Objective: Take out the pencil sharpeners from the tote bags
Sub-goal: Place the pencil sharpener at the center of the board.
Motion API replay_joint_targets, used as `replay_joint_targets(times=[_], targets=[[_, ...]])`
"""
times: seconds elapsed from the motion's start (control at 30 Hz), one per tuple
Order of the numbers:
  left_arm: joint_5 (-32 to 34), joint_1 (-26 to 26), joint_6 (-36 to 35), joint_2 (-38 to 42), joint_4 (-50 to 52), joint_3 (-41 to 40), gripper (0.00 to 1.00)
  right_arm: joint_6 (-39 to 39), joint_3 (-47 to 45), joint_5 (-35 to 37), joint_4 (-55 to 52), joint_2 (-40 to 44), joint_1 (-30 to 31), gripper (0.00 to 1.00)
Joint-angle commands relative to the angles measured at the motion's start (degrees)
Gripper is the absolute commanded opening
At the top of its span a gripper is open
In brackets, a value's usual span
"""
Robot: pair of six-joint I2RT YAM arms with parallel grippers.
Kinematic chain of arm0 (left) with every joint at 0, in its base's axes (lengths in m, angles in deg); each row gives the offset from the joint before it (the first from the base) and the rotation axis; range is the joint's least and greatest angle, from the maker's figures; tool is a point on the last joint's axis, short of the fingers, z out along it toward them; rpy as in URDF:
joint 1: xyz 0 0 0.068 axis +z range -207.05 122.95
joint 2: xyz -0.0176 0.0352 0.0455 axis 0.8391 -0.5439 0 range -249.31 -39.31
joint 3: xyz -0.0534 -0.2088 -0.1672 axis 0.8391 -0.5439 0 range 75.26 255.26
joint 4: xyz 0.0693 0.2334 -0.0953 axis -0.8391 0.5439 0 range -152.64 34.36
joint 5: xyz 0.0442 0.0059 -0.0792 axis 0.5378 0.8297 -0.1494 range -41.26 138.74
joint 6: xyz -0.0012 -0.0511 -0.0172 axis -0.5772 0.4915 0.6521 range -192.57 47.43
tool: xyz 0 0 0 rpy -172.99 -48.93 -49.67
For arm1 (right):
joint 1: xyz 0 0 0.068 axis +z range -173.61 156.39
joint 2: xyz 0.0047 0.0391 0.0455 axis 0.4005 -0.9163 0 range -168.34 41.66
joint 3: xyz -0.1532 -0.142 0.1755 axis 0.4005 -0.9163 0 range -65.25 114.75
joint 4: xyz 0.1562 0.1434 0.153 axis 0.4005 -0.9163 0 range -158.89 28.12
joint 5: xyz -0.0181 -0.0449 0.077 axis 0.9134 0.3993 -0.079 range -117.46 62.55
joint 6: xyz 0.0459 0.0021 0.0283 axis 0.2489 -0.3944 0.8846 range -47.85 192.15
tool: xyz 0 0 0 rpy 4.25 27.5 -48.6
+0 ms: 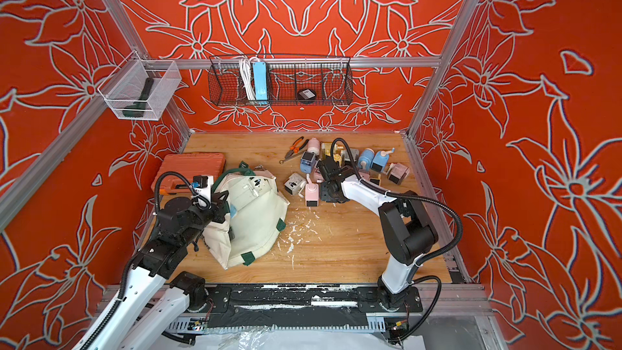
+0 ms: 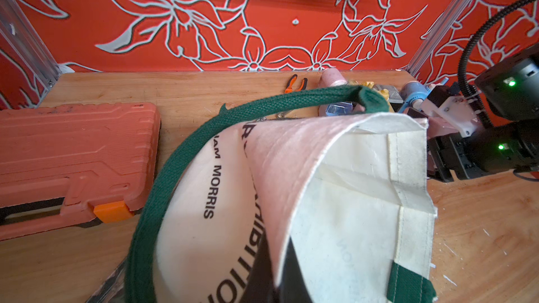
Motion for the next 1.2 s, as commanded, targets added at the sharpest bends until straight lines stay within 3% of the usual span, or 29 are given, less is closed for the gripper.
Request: replay_joint_targets(times=[0.0, 0.73, 0.93, 1.17], targets=[[-0.1, 0.1, -0.1, 0.7, -2.1, -0.4, 0.00, 1.2, 1.8, -1.6, -1.0, -0.6, -0.3, 0.48], [-0.2, 0.1, -0.2, 0.4, -2.2, -0.3, 0.00, 0.3, 3.4, -5.8, -2.5, 0.3, -0.3, 0.78], [-0.3, 0.1, -0.2, 0.5, -2.2, -0.4, 0.00, -0.5, 3.1, -5.4, -2.9, 4.1, -0.3, 0.78], [-0.3, 0.1, -0.2, 0.3, -2.3, -0.4, 0.00, -3.0, -3.7, -9.6, 6.6, 18.3, 0.7, 0.73]])
